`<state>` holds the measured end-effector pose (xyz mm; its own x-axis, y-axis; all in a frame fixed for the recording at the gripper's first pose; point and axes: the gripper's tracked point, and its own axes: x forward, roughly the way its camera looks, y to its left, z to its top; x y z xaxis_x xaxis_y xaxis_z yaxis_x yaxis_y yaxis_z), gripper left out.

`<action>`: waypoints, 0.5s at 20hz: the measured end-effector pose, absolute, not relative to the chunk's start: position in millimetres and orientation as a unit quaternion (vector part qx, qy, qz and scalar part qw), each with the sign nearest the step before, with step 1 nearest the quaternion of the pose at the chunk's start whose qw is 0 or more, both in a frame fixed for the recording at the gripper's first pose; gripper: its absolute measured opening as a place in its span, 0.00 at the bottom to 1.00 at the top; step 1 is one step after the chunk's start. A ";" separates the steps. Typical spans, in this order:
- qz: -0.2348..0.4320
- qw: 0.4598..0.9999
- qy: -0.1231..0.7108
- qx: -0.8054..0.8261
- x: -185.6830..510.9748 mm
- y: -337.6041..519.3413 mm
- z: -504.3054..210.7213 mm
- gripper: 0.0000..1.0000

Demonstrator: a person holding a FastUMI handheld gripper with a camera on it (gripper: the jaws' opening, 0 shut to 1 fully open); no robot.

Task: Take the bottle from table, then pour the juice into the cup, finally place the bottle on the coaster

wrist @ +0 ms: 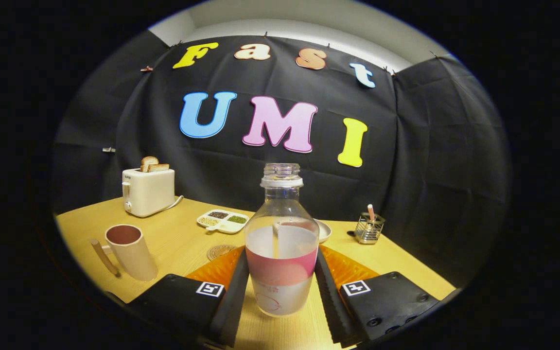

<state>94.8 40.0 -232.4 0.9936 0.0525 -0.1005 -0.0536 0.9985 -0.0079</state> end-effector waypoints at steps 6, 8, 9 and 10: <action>-0.001 0.993 0.077 -0.084 98.5 48.8 -193.8 0.72; -0.009 0.988 0.068 -0.137 100.1 51.8 -175.1 0.72; -0.008 0.986 0.062 -0.154 100.4 54.5 -167.3 0.72; -0.007 0.983 0.057 -0.172 101.2 57.4 -162.6 0.72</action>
